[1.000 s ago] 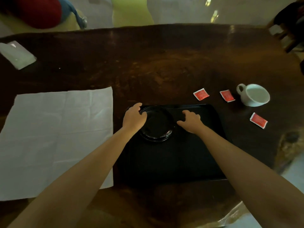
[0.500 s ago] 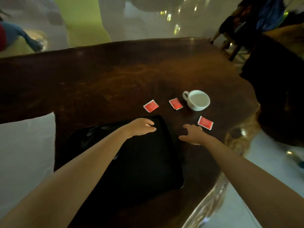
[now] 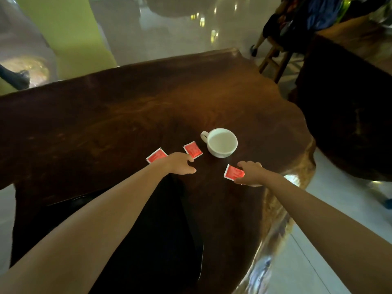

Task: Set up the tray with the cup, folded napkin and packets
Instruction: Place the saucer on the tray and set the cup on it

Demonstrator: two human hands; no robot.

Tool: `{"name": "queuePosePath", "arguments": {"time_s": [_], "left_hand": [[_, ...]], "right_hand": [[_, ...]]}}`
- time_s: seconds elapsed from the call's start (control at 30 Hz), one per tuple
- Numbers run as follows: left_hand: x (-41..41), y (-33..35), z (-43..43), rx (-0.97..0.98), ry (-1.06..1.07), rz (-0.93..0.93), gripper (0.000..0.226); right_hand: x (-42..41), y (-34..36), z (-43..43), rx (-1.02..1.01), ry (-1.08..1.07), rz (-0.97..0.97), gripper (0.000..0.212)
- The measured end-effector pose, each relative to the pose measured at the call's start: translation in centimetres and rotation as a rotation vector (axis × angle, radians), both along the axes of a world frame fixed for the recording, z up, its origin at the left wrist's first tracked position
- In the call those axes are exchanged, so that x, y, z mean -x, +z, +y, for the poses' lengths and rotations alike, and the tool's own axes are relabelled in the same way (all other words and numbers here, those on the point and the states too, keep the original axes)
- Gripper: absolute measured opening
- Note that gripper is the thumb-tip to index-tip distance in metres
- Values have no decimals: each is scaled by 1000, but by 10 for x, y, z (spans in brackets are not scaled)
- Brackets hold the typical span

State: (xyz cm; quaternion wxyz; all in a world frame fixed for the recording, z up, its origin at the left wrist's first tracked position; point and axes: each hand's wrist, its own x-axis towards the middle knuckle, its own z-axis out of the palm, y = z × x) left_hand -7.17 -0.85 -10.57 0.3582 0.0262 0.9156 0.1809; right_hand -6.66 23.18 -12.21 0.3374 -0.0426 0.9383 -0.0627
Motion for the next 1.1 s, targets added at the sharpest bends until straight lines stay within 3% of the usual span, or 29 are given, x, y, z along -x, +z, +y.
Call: {"name": "queuePosePath", "arguments": {"time_s": [0.2,0.4,0.6,0.7,0.83,1.1], "left_hand": [[36,-8,4,199,-170,42,60],[75,-28,10,274,-73,207,70],[99,-54,22,-14,73,335,72],[104,-68,27,-125,116,398,48],[99,-73,31,-345,365,368,26],[78,-55,27,-408,477,494,22]], "right_hand": [[32,-6,10,-30,64,-56,79],[55,-25,16,124,22,109,79],[57,-44,13,297,-76,181,87],[55,-51,8,340,-152,253,93],[55,-61,-5,401,-282,359,92],[48,-51,-15,748,-395,346,87]]}}
